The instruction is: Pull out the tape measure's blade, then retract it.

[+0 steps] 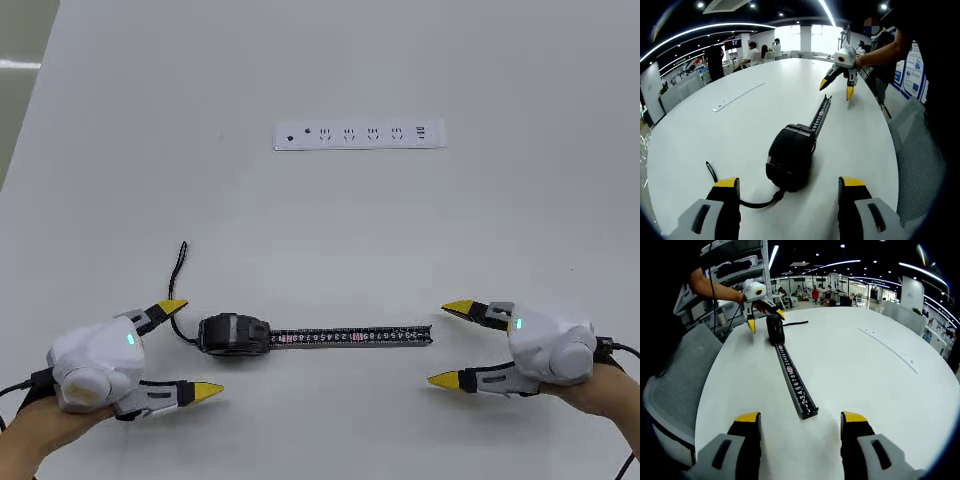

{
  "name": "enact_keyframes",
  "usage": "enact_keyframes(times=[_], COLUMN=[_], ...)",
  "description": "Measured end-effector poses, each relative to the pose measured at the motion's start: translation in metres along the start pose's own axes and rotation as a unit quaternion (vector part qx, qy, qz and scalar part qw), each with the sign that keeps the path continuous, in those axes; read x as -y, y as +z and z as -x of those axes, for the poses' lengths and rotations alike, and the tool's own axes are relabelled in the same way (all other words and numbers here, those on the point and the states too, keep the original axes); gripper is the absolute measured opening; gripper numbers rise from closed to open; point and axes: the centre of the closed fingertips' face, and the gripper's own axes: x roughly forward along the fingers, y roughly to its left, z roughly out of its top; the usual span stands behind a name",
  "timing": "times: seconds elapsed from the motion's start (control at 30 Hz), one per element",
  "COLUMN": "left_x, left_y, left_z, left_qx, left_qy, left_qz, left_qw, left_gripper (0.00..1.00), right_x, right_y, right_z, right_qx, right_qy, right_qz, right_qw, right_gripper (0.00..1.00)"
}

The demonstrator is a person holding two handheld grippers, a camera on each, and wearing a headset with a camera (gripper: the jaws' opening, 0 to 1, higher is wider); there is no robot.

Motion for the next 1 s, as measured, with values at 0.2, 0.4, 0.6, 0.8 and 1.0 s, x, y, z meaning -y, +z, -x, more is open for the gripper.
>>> enact_keyframes(times=[0.2,0.4,0.6,0.8,1.0], left_x=[0.004,0.011,0.018,0.022,0.036], left_y=[-0.001,-0.001,-0.002,0.000,0.001], left_z=[0.007,0.017,0.021,0.023,0.026], left_qx=[0.019,0.044,0.053,0.061,0.075], left_qy=[0.028,0.067,0.085,0.097,0.132], left_qz=[0.027,0.050,0.068,0.074,0.118], left_qw=[0.9991,0.9955,0.9927,0.9906,0.9814], left_gripper=[0.88,1.00,1.00,1.00,1.00], right_x=[-0.002,-0.005,-0.011,-0.015,-0.025], right_y=[0.002,0.003,0.005,0.005,0.006], right_z=[0.007,0.016,0.020,0.021,0.025], right_qx=[0.019,0.044,0.057,0.060,0.066], right_qy=[-0.036,-0.091,-0.116,-0.124,-0.157], right_qz=[-0.020,-0.039,-0.054,-0.064,-0.082], right_qw=[0.9990,0.9941,0.9902,0.9884,0.9820], right_gripper=[0.79,0.94,1.00,1.00,1.00])
